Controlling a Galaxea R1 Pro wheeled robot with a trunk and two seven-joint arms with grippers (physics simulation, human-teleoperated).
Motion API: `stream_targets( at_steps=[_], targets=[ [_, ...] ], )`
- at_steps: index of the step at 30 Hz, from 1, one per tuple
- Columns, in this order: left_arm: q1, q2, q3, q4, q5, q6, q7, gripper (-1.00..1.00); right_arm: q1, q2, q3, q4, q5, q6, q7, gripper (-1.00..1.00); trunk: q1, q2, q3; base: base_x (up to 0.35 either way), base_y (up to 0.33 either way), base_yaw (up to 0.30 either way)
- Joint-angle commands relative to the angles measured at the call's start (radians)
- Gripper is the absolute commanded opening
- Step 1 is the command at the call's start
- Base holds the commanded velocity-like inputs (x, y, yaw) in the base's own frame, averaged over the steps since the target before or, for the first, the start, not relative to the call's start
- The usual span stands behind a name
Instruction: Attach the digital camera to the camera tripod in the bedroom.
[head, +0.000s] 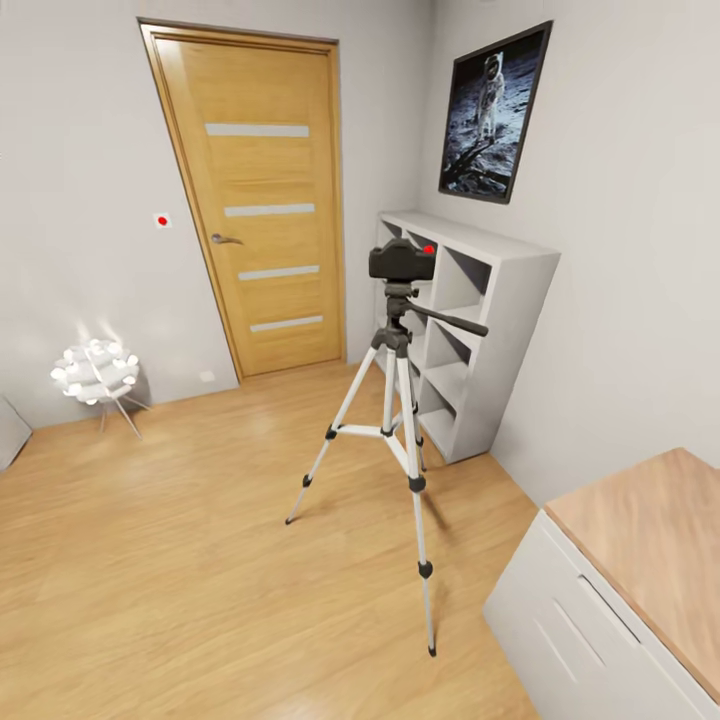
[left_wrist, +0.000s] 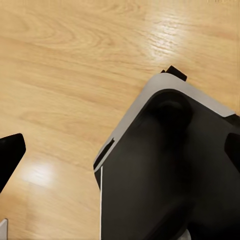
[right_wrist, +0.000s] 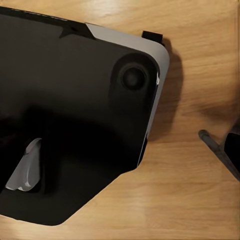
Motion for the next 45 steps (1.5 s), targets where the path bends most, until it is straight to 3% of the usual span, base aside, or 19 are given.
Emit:
stream_targets(
  at_steps=[1,21,24,28,32,45],
  targets=[
    [0.000,0.000,-0.008,0.000,0.007,-0.002,0.003,1.00,-0.001,-0.001,-0.008,0.002,0.006,-0.001,0.002,1.00,0.001,-0.002,0.000,0.000,0.000,0.000],
    [-0.001,-0.002,-0.008,0.001,0.001,0.006,-0.006,1.00,0.005,0.002,-0.009,0.003,-0.003,-0.007,0.002,1.00,0.001,-0.002,0.033,0.000,0.000,0.000],
    [-0.001,0.000,-0.009,0.001,-0.002,0.015,-0.070,1.00,0.009,0.003,-0.009,0.002,-0.007,-0.008,0.002,1.00,0.001,-0.002,0.038,0.000,0.000,0.000],
    [-0.001,0.018,-0.010,0.000,-0.003,0.075,-0.151,1.00,0.012,0.003,-0.009,0.003,-0.050,-0.008,0.002,1.00,0.001,-0.002,0.044,0.000,0.000,0.000],
    [0.000,0.027,-0.011,-0.001,-0.004,0.113,-0.166,1.00,0.042,0.009,-0.009,0.003,-0.091,-0.010,0.001,1.00,0.001,-0.002,0.051,0.000,0.000,0.000],
    [-0.001,0.025,-0.011,0.000,-0.004,0.111,-0.165,1.00,0.078,0.011,-0.009,0.003,-0.107,-0.054,-0.018,1.00,0.001,-0.002,0.072,0.000,0.000,0.000]
  ],
)
